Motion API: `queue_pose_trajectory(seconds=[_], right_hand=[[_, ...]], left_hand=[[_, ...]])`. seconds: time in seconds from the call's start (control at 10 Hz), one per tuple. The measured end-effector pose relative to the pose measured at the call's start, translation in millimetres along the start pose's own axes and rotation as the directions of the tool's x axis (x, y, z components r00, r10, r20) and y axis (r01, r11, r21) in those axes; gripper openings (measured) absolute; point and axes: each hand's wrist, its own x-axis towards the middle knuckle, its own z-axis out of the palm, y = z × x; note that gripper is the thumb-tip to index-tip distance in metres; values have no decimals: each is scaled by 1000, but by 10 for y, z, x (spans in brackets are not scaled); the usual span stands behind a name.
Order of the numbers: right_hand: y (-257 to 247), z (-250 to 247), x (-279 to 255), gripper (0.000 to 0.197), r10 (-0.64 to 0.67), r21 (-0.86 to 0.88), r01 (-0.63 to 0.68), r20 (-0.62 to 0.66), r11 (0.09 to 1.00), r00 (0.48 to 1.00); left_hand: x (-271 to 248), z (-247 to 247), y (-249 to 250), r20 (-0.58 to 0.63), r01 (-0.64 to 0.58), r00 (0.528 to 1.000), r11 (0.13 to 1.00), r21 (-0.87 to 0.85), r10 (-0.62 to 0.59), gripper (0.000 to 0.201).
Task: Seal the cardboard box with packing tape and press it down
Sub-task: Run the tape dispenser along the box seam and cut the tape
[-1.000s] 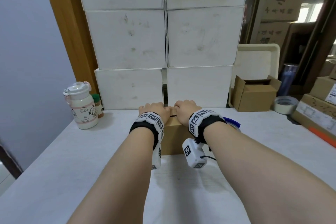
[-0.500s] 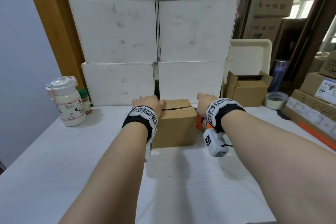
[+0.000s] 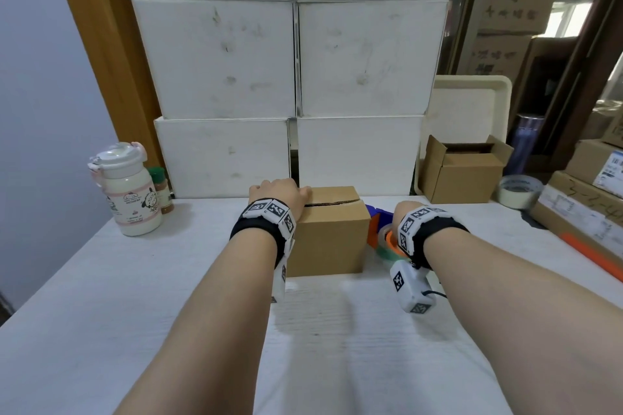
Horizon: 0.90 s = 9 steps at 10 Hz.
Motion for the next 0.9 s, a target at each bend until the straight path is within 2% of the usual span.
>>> queue_pose_trajectory(seconds=[0.1, 0.2, 0.3, 0.4, 0.5, 0.6, 0.7, 0.8, 0.9], right_hand=[[106, 118, 281, 12, 97, 123, -96, -4, 988, 995], [128, 191, 288, 17, 71, 171, -76, 34, 982, 997], [181, 254, 351, 34, 108, 235, -110, 25, 966, 994], [201, 241, 458, 41, 163, 297, -163, 26, 941, 986], [164, 50, 390, 44, 102, 239, -105, 26, 965, 994], [108, -102, 419, 40, 150, 143, -138, -81, 980, 985], [93, -334, 719, 16, 159, 33, -155, -183, 987, 970], [-5, -616, 710, 14, 89, 56, -75, -310, 996, 947], [-271, -818, 429, 17, -28, 151, 100, -420, 984, 907]], left_hand=[[2, 2, 3, 0, -1, 1000, 1000, 3, 1, 46], [0, -1, 3, -8, -2, 1000, 1000, -5, 2, 46], [-3, 5, -4, -10, 1, 1000, 1000, -5, -1, 47], [-3, -4, 7, -9, 3, 1000, 1000, -13, -3, 47], [-15, -12, 11, -15, -1, 1000, 1000, -11, 1, 46], [-32, -11, 4, -22, -6, 1000, 1000, -22, 5, 46], [-54, -12, 9, -22, -7, 1000, 1000, -20, 7, 47], [-69, -15, 23, -31, -9, 999, 1000, -18, 8, 47], [-79, -39, 25, -23, -3, 1000, 999, -34, 2, 45]])
